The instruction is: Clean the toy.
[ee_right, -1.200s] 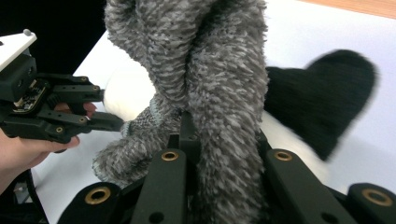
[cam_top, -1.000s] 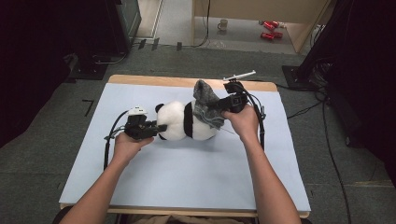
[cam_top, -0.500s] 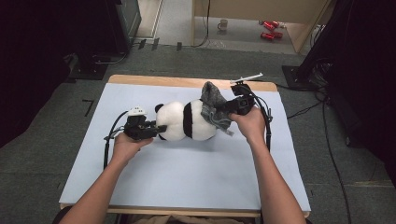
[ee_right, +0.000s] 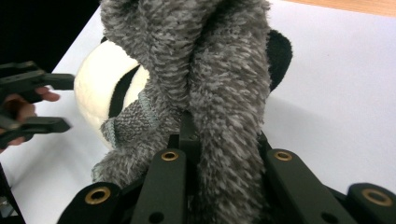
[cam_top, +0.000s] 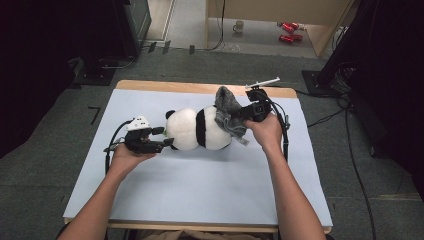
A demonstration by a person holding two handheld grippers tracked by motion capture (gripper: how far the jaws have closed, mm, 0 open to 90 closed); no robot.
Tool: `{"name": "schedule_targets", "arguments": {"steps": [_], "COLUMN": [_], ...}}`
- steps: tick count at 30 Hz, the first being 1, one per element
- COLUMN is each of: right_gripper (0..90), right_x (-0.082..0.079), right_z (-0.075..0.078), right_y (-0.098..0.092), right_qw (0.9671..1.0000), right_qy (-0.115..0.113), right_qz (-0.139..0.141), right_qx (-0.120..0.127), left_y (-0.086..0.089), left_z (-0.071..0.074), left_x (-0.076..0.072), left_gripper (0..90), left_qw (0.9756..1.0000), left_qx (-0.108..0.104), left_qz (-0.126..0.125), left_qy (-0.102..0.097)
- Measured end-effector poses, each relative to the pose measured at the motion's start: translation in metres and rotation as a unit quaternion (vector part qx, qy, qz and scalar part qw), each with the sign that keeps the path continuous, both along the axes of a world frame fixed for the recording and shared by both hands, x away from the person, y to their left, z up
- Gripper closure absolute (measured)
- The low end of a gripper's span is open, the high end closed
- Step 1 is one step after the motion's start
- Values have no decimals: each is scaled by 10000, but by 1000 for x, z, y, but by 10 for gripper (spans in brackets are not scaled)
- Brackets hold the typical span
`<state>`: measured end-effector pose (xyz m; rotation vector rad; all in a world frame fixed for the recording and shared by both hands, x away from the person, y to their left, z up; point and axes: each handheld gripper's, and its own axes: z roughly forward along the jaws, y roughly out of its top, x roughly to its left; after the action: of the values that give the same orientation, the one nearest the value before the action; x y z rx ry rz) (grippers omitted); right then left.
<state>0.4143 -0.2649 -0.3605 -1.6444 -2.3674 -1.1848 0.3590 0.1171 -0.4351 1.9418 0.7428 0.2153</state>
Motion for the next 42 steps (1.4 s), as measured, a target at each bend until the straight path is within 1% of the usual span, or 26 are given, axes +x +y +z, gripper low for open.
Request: {"name": "schedule_targets", "arguments": {"steps": [1,2,4,6,7,8,9,15,16,17,19,21,24,28,30,32,34,35,36,38,40,42], "right_gripper": [772,772,772,772,772,772,771,769,769,768,768,768,765,760,758,758,758,758,757,757,757,758], "right_x": [0,1,2,3,3,3,4,8,10,10,13,15,18,20,20,18,16,14,13,10,8,6], "right_z": [0,0,0,-1,-1,-1,-1,-1,-1,-1,-2,-3,-5,-4,1,10,20,23,25,28,28,27], "right_y": [0,0,1,1,2,2,2,4,4,5,5,6,6,6,6,9,18,21,27,38,47,56], "right_qw": [10000,10000,10000,10000,10000,10000,10000,10000,9999,9999,9999,9999,9997,9993,9989,9983,9982,9981,9981,9980,9979,9978], "right_qy": [5,3,-16,-10,-12,-13,-14,-72,-106,-87,-115,-118,-157,-149,-163,-287,-418,-439,-463,-487,-471,-443], "right_qz": [-2,0,9,-7,-3,3,5,-45,-46,-58,-64,-98,-147,-230,-263,-238,-119,-69,3,145,263,348], "right_qx": [3,-3,2,22,27,30,32,39,43,46,27,56,78,251,354,441,421,417,414,371,368,350], "left_y": [1,1,-3,-7,-10,-13,-14,-23,-24,-26,-28,-31,-35,-38,-38,-39,-41,-42,-42,-43,-43,-43], "left_z": [1,1,-1,-5,-9,-12,-13,-23,-24,-25,-28,-30,-34,-34,-34,-34,-34,-33,-33,-31,-29,-26], "left_x": [-1,-2,-1,2,4,6,7,14,15,16,18,20,22,25,26,27,27,27,27,27,26,26], "left_gripper": [357,353,340,311,296,283,276,229,218,218,205,204,212,244,272,311,350,363,393,477,536,612], "left_qw": [9999,9999,9996,9996,9996,9996,9996,9999,9998,9998,9996,9993,9985,9979,9978,9975,9971,9966,9965,9962,9960,9961], "left_qx": [-93,-116,-147,-53,55,110,153,94,111,127,116,152,268,305,290,320,325,380,375,379,431,409], "left_qz": [-87,-127,-216,-214,-179,-142,-119,103,134,176,235,322,421,529,567,614,679,706,729,778,779,775], "left_qy": [21,-9,45,153,216,223,203,52,37,-4,-44,-94,-228,-193,-174,-173,-148,-174,-145,-116,-85,24]}}
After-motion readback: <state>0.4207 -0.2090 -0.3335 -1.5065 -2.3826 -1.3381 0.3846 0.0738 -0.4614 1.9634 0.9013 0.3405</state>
